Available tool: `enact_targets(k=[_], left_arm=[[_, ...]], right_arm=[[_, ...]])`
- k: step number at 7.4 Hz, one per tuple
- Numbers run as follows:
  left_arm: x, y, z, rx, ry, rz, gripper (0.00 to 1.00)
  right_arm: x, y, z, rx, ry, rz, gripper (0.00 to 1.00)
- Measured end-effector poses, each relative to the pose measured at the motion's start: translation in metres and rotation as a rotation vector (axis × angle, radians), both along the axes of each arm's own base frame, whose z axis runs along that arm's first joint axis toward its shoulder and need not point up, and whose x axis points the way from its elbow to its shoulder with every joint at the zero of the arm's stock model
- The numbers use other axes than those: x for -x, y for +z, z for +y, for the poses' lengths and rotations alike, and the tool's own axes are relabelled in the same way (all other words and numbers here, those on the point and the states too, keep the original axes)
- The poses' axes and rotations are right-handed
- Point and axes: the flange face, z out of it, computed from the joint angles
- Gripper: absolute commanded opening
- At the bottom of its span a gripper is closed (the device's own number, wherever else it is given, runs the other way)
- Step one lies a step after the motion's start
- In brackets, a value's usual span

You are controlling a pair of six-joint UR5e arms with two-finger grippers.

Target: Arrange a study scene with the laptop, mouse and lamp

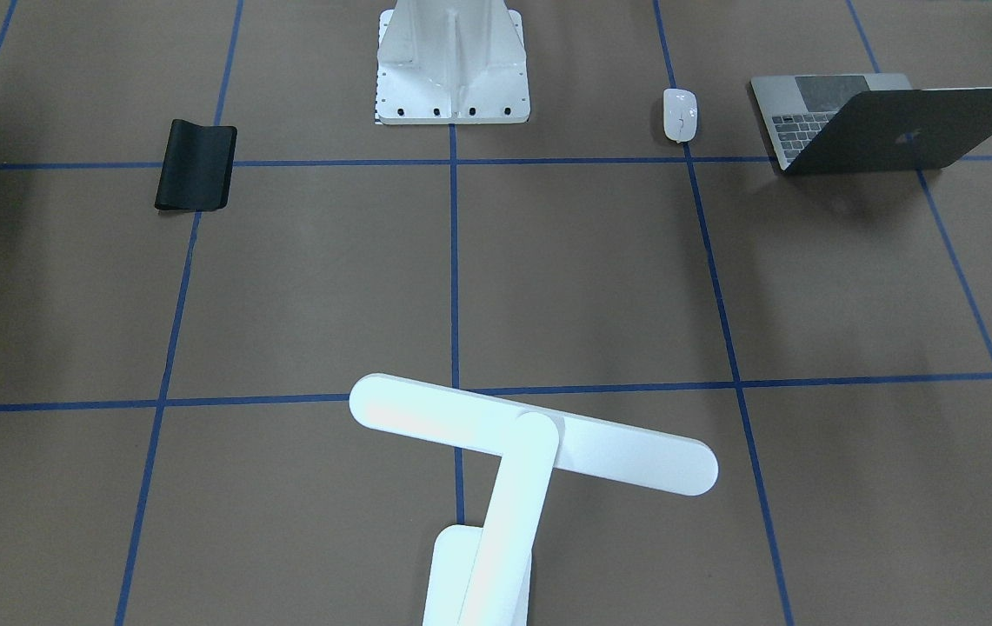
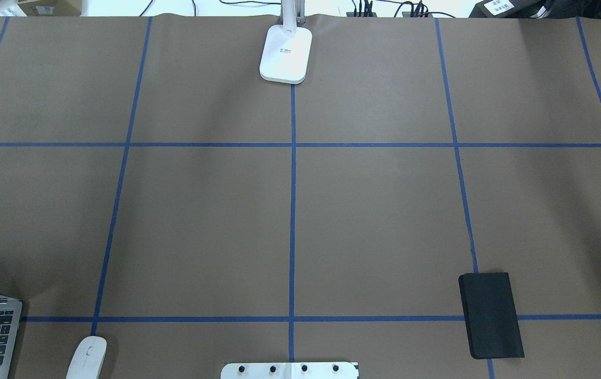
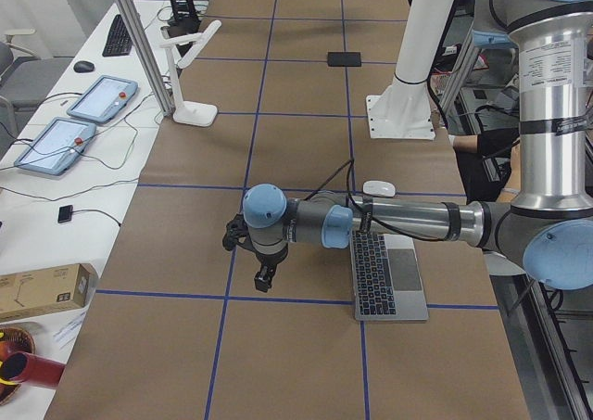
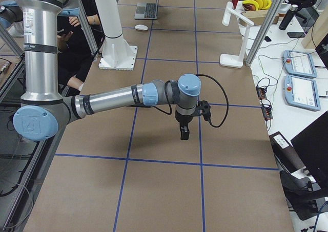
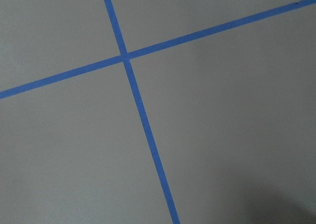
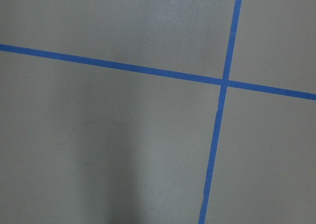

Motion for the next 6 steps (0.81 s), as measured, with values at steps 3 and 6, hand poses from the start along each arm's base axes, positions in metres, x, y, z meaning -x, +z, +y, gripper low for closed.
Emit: enact_targets(k=[3, 6], left_arm=[[0.000, 0.003, 0.002, 0.027, -0.005, 0.003, 1.00], [-0.001, -0.059, 0.020, 0.091, -0.063, 0.085, 1.00]], right_arm=[[0.000, -0.016, -0.006, -0.037, -0.001, -0.010, 1.00], [0.004, -0.046, -0.008, -0.180, -0.018, -0.029, 1.00]])
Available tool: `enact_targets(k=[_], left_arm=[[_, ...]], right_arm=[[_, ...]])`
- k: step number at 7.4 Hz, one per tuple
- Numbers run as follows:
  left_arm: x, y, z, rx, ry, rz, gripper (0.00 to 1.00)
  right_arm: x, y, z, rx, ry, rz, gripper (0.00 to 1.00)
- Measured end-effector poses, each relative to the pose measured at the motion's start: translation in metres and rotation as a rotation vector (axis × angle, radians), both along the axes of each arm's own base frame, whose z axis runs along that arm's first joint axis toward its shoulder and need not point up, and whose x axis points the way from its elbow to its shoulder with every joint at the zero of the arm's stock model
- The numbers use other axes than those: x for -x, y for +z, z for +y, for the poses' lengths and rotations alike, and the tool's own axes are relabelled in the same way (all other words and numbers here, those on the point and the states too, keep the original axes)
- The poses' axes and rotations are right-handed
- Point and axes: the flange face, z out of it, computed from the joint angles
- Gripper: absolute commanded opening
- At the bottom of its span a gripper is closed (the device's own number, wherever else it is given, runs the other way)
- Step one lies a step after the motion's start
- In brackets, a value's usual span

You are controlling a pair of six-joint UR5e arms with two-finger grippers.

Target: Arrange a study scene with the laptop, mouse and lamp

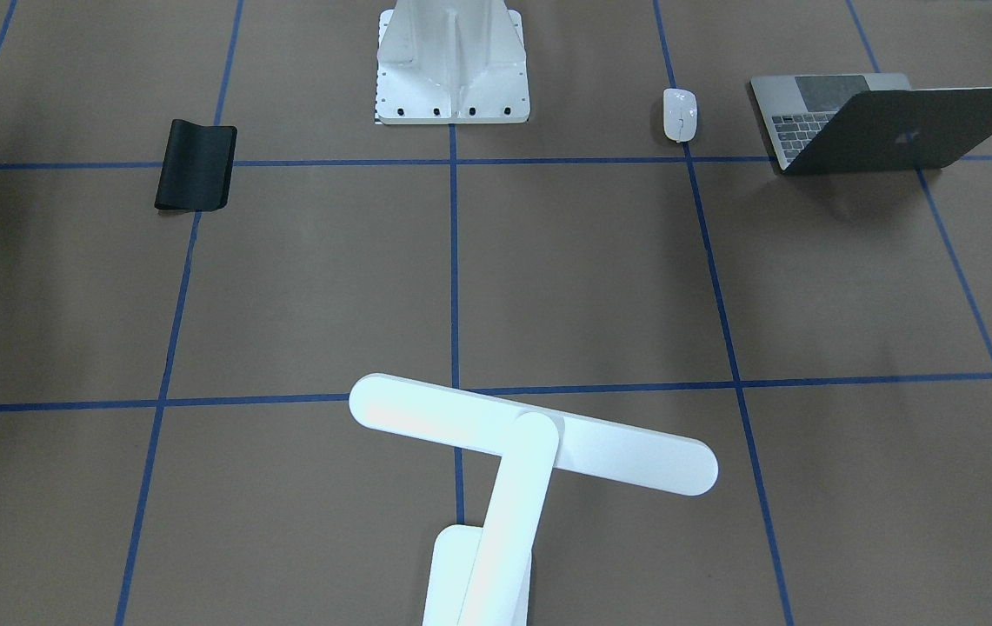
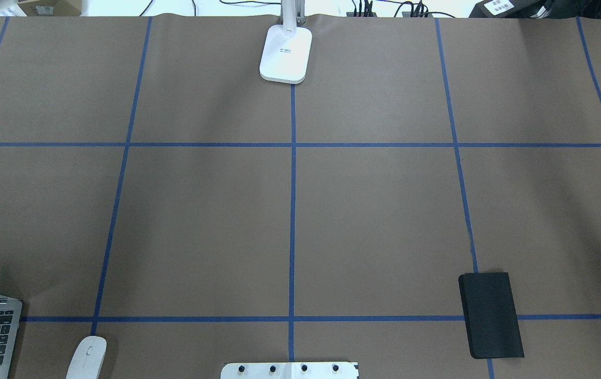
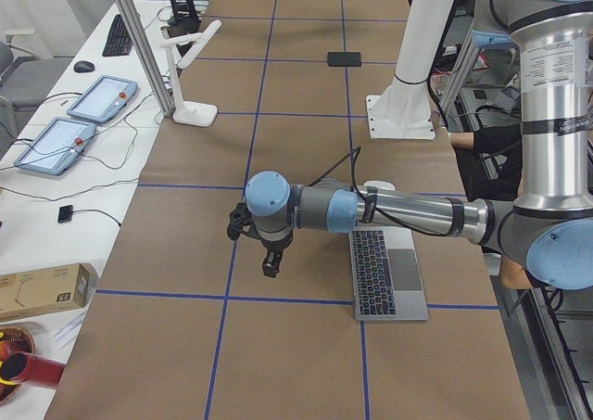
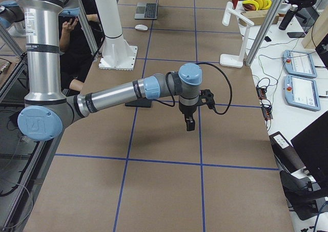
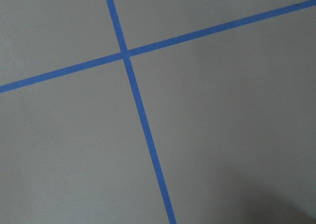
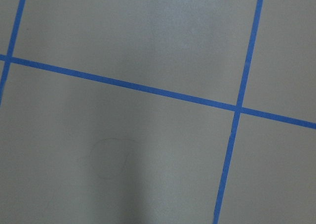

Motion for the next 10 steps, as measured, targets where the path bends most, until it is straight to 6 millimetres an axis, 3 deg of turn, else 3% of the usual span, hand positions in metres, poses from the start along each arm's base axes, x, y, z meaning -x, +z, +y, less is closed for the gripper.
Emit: enact_targets(k=[2, 3, 6, 10], left_arm=[[0.000, -0.042, 0.029, -0.010, -0.023, 0.010, 1.00], [-0.002, -0.054, 0.038, -0.047, -0.002, 0.011, 1.00], [-0.011, -0.042, 0.066, -0.224, 0.204, 0.010, 1.00], [-0.059, -0.044, 0.079, -0.350, 0.446, 0.047, 1.00]], right_arm=[[0.005, -0.007, 0.008, -0.103, -0.013, -0.027, 1.00], [0.009, -0.011, 0.015, -0.120, -0.028, -0.062, 1.00], [0.032, -0.024, 0.027, -0.117, -0.105, -0.186, 0.99], [0.043, -0.024, 0.031, -0.114, -0.136, -0.200, 0.99]])
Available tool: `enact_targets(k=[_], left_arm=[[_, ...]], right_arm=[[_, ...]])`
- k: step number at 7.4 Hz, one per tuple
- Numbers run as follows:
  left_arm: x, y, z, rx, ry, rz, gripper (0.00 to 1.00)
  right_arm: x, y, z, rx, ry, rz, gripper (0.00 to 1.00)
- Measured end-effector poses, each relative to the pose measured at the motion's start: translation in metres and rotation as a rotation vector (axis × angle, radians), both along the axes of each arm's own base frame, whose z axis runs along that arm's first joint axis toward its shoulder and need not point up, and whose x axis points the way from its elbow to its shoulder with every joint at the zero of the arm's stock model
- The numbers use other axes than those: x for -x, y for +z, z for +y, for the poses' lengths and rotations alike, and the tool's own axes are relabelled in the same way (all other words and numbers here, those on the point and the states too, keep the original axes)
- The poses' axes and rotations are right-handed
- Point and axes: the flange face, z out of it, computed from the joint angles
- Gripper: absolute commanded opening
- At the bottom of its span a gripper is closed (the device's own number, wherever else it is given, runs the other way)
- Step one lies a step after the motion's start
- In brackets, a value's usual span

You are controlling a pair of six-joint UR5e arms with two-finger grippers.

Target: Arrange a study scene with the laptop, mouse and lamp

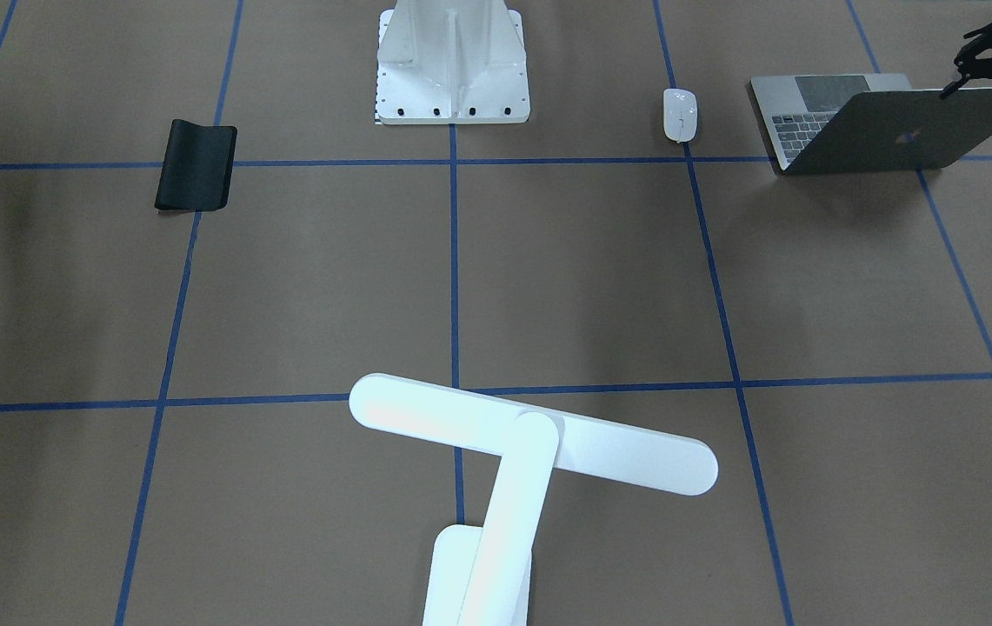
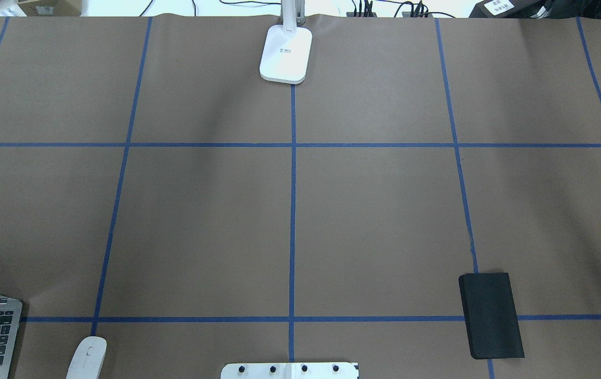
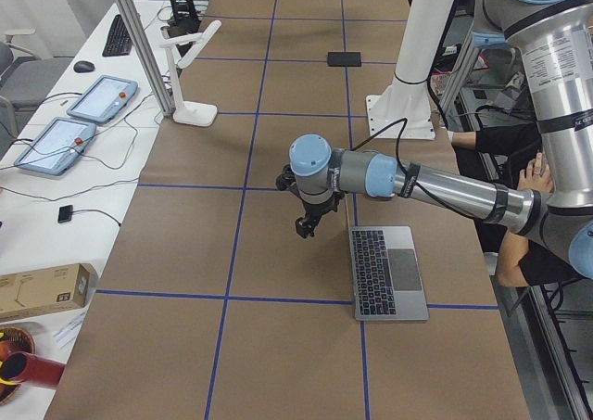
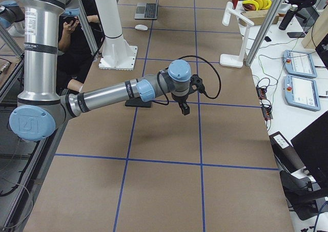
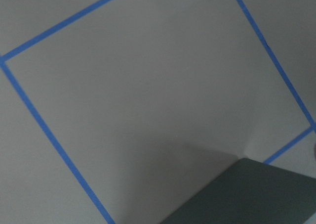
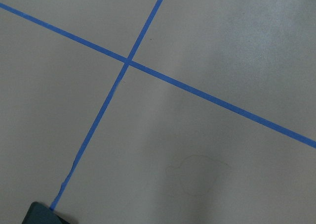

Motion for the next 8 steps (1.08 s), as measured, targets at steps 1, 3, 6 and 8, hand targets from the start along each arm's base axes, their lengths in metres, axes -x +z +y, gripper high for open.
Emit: enact_targets(k=[1, 3, 6, 8], left_arm=[[-0.008, -0.002, 0.010, 0.008, 0.031, 0.003, 1.00], [-0.012, -0.007, 0.028, 0.049, 0.058, 0.028, 1.00], [-0.031, -0.009, 0.042, 0.048, 0.143, 0.035, 1.00], [-0.046, -0.010, 0.044, 0.007, 0.207, 0.041, 1.00]], right_arm=[[0.000, 0.000, 0.000, 0.000, 0.000, 0.000, 0.99], [0.000, 0.002, 0.002, 0.002, -0.001, 0.001, 0.99], [0.000, 0.004, 0.003, 0.005, -0.001, 0.002, 0.99], [-0.001, 0.005, 0.003, 0.006, -0.001, 0.003, 0.99]])
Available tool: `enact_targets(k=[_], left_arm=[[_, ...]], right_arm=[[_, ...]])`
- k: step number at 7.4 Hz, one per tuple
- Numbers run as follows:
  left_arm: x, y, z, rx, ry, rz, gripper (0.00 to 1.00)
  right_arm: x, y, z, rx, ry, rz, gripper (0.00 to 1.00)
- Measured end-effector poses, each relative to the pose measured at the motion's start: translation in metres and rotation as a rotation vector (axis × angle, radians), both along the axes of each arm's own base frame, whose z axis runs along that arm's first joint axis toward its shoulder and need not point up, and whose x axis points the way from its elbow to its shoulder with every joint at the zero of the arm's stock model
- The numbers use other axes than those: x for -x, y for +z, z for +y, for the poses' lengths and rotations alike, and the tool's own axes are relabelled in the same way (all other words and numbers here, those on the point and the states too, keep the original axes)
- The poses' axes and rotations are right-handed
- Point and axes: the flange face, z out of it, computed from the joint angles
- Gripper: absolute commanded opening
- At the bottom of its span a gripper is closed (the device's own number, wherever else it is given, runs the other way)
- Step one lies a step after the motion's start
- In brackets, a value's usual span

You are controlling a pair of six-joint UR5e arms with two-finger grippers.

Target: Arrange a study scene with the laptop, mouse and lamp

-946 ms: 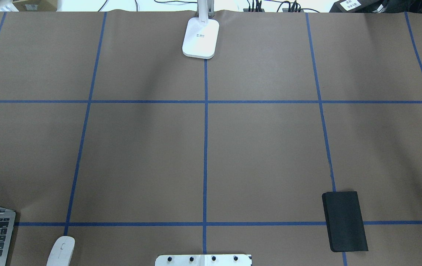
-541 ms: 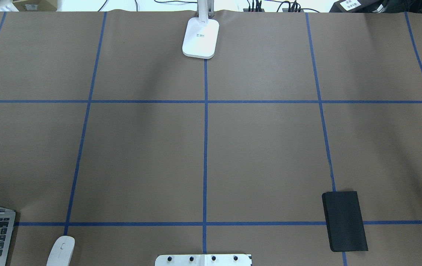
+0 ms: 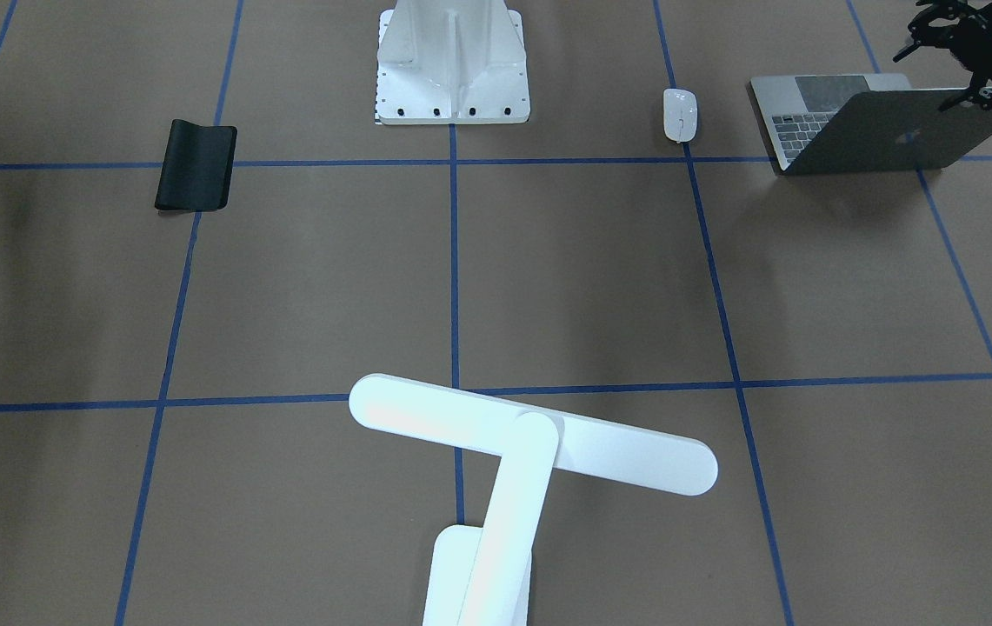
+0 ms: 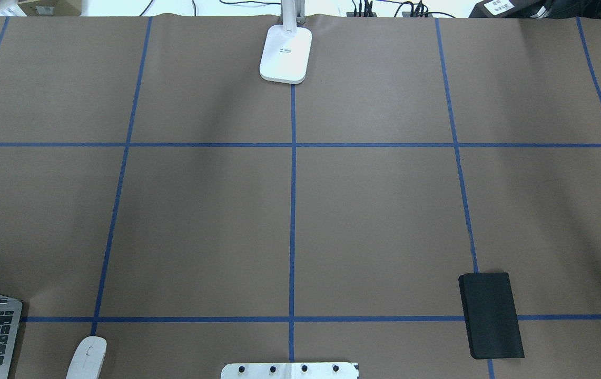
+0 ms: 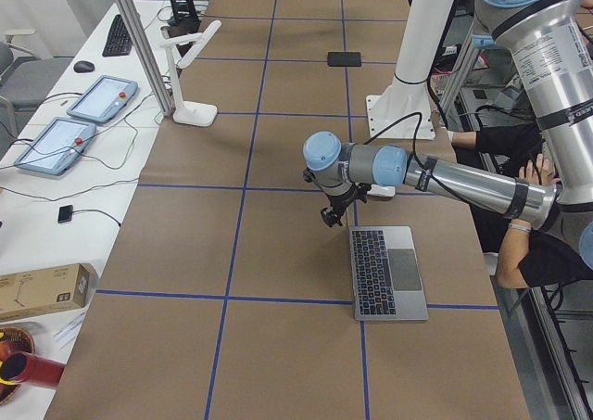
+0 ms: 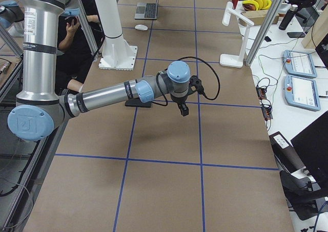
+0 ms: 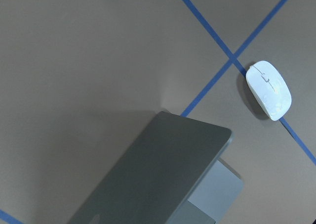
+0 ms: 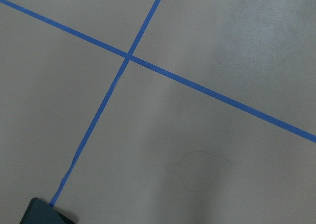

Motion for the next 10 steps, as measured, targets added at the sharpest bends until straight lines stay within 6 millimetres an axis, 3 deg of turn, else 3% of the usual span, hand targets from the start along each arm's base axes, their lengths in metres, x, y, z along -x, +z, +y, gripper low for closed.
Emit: enact_targets(k=[5, 8, 10], left_arm=[[-0.027, 0.000, -0.001, -0.137, 0.096, -0.031, 0.95], [-0.043, -0.003, -0.002, -0.182, 0.138, -0.044, 0.75], [-0.044, -0.004, -0.004, -0.198, 0.141, -0.048, 0.72]], right_arm=[[0.000, 0.002, 0.000, -0.004, -0.002, 0.004, 0.99], [-0.001, 0.002, 0.000, -0.005, -0.002, 0.004, 0.99], [-0.001, 0.003, 0.001, -0.002, -0.002, 0.005, 0.99]])
